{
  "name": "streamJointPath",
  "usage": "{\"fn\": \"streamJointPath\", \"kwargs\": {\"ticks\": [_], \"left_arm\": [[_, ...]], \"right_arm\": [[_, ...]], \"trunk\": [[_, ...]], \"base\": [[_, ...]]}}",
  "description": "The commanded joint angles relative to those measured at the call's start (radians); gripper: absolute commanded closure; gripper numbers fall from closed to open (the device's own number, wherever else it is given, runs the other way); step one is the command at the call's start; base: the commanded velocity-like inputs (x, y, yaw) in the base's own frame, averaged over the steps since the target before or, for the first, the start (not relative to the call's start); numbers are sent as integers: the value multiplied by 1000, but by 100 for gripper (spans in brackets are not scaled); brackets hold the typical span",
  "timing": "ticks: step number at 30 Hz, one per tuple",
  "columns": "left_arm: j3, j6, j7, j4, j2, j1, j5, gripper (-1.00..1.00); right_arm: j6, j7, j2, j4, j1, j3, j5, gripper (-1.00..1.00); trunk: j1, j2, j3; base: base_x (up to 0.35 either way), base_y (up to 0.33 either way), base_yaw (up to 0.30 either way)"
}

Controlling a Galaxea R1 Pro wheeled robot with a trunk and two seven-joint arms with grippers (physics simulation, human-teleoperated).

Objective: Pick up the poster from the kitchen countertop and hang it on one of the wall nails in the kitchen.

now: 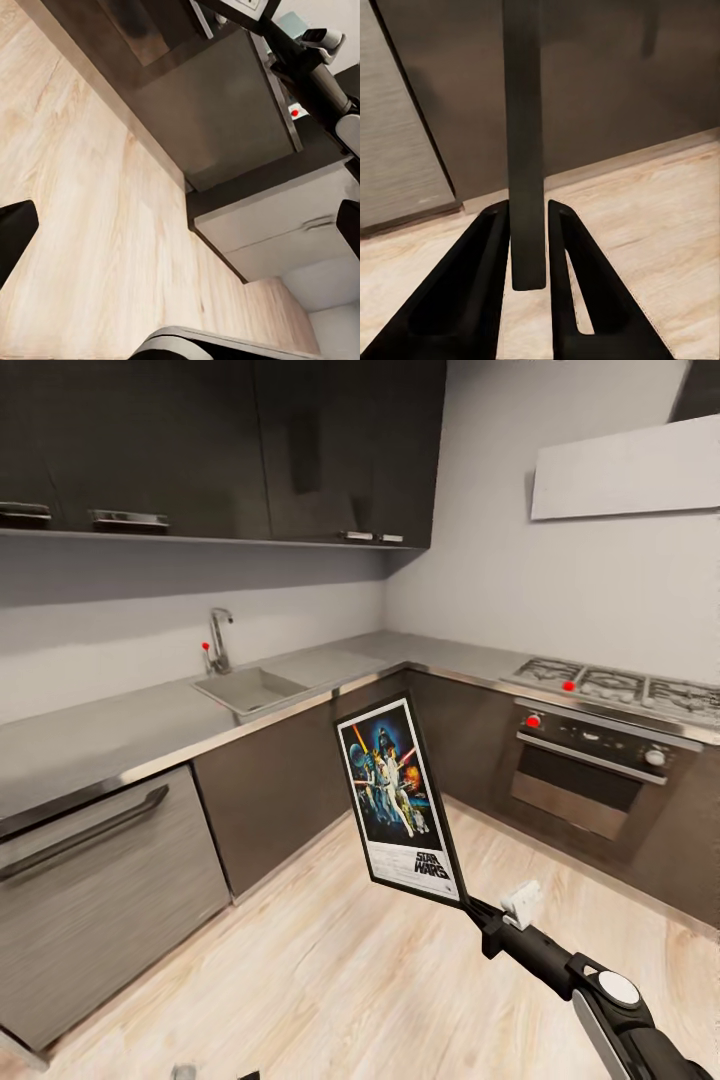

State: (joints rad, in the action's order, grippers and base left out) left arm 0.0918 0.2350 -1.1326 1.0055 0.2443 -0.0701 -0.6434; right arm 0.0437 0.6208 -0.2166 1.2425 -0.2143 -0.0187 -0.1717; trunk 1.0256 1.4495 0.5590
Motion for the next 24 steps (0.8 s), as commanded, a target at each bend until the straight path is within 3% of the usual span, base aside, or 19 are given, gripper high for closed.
{"fn": "streamJointPath", "kwargs": {"ticks": [1,12,15,17,24], "left_arm": [[3,10,0,1,1,0,-10,-100],[3,11,0,1,1,0,-10,-100],[-1,12,0,-16,2,0,-11,-100],[-35,12,-1,-33,2,1,-12,-100],[-39,12,-13,-36,2,0,-12,-100]], "right_arm": [[6,4,-1,0,0,-1,-12,100],[8,4,-1,0,0,-1,-12,100],[6,4,0,0,0,-1,-12,100],[5,4,0,0,0,-2,-12,100],[5,5,0,0,0,-3,-13,100]], "trunk": [[-1,1,1],[-1,1,1],[-1,1,1],[-1,1,1],[-1,1,1]], "base": [[-340,0,0],[-339,0,0],[-145,0,193],[-173,25,280],[-290,67,129]]}}
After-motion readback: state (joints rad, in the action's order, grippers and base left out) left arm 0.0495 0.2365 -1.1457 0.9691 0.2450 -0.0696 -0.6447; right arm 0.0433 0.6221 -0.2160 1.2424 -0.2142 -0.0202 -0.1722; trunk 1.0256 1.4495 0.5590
